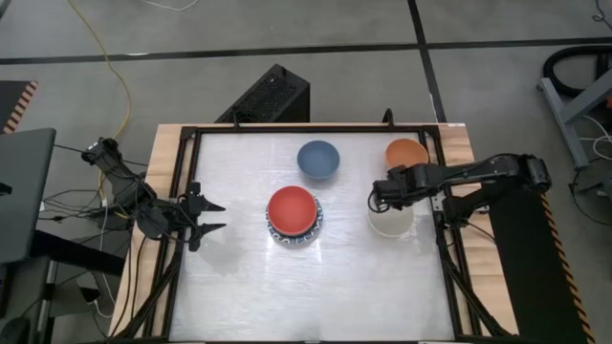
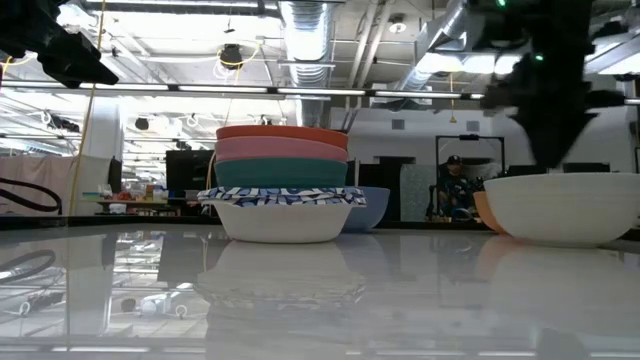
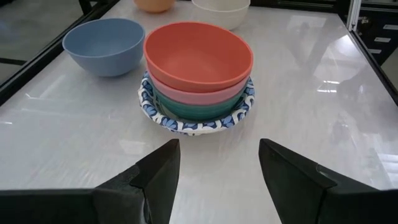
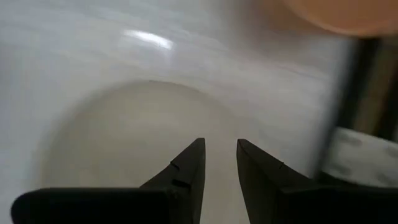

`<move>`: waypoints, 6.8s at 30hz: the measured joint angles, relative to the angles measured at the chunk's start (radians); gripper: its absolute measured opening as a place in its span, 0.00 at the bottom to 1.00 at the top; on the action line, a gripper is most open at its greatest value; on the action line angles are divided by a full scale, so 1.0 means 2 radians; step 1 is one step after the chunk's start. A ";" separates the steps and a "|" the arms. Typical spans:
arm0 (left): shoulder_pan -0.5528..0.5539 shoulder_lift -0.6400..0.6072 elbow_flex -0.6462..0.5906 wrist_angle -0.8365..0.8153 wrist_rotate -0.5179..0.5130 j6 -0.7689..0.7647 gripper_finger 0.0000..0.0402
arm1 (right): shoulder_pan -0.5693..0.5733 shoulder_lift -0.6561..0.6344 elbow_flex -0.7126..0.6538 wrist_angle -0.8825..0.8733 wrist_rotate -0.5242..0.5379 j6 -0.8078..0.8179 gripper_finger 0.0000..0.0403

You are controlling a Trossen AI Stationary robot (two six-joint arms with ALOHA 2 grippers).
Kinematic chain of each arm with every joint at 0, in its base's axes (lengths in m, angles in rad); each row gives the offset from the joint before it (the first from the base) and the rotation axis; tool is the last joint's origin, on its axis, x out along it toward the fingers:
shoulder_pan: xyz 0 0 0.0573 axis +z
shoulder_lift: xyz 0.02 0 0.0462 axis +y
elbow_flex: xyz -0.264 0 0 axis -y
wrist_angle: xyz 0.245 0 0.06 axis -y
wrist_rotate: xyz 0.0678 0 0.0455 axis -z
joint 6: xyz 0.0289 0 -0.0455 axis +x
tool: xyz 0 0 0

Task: Nest bowls inside each other
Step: Stack the white bowl on top of the orange bowl

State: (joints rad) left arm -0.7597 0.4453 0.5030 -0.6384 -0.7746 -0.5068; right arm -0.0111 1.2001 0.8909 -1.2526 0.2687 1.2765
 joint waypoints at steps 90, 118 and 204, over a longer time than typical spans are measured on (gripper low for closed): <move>0.000 0.000 0.000 0.000 0.000 0.020 0.52 | -0.022 0.002 0.142 0.193 0.051 -0.123 0.02; 0.000 0.000 0.000 -0.001 0.000 0.017 0.52 | -0.018 0.269 0.362 0.226 -0.085 -0.263 0.02; 0.000 0.000 0.000 -0.011 -0.013 -0.001 0.52 | -0.007 0.329 0.199 0.701 0.038 -0.368 0.19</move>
State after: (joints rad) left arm -0.7594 0.4450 0.5034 -0.6604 -0.8009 -0.5079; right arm -0.0242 1.8588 1.2887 0.1501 0.3455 0.5398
